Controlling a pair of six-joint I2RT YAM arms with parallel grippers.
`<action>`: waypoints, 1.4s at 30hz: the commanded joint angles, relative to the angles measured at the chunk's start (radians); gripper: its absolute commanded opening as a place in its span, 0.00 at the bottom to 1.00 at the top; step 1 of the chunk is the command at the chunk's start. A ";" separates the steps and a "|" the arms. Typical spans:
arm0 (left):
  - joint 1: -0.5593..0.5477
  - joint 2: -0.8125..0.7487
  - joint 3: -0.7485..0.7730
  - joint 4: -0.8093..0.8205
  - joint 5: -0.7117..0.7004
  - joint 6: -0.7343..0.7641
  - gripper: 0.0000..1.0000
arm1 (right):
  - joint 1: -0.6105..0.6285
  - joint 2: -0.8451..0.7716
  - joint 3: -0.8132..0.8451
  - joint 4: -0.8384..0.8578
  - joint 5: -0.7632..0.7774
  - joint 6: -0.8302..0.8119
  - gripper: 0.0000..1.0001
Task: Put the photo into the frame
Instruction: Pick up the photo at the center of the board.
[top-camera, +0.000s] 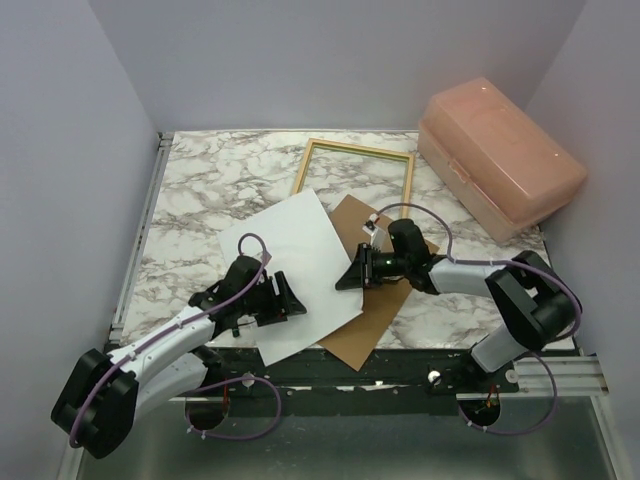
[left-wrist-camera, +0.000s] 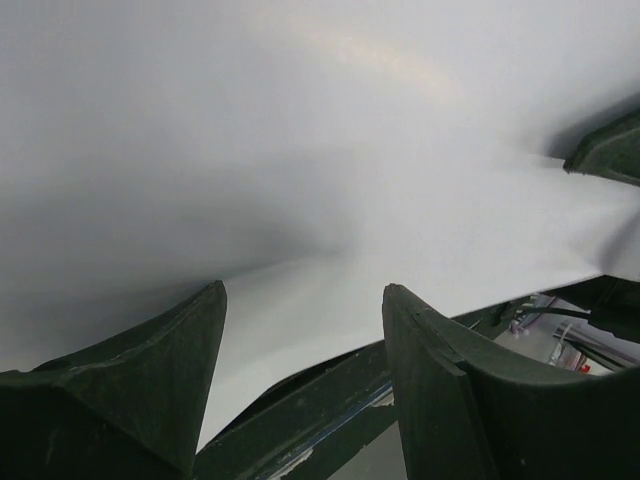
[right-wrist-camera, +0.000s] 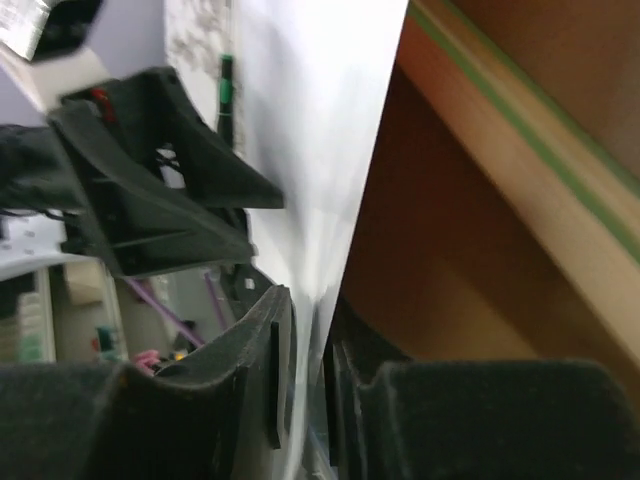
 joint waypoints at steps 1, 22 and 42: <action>0.007 -0.038 0.021 -0.050 -0.012 0.034 0.66 | -0.004 -0.121 0.038 -0.070 0.031 0.026 0.16; 0.055 0.061 0.401 -0.316 -0.193 0.244 0.94 | -0.004 -0.660 0.426 -0.888 0.686 -0.095 0.00; 0.176 0.738 0.832 -0.380 -0.410 0.345 0.63 | -0.004 -0.803 0.536 -1.128 0.860 -0.100 0.00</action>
